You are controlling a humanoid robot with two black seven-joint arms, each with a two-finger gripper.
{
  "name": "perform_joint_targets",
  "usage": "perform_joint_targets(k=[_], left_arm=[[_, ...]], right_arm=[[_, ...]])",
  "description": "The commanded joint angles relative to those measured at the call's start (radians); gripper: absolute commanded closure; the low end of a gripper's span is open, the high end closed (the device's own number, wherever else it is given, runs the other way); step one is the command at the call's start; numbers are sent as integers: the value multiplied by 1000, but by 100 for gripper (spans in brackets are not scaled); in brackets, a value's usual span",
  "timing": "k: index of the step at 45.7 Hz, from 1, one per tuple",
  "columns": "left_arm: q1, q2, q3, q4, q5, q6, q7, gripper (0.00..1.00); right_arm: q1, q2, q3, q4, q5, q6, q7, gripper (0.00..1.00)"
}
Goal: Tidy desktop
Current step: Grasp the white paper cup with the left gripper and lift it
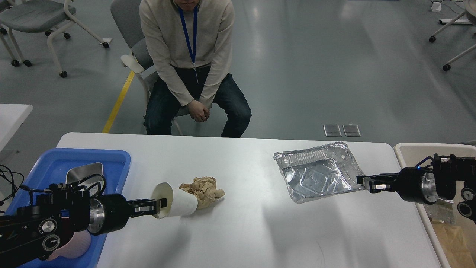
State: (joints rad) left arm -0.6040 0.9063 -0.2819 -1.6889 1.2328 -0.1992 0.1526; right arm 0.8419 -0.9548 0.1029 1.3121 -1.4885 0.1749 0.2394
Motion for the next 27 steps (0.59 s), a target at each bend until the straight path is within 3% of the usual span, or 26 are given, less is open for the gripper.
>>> perform_joint_targets(k=[1, 10, 27], left_arm=[[-60, 3, -2, 0, -38, -2, -2, 100], [-164, -3, 0, 0, -99, -16, -2, 100], [-307, -9, 0, 3, -185, -17, -5, 100]], right_arm=[[23, 21, -2, 3, 2, 2, 0, 100], [75, 68, -14, -2, 4, 8, -2, 100], [307, 277, -265, -91, 39, 3, -3, 100]])
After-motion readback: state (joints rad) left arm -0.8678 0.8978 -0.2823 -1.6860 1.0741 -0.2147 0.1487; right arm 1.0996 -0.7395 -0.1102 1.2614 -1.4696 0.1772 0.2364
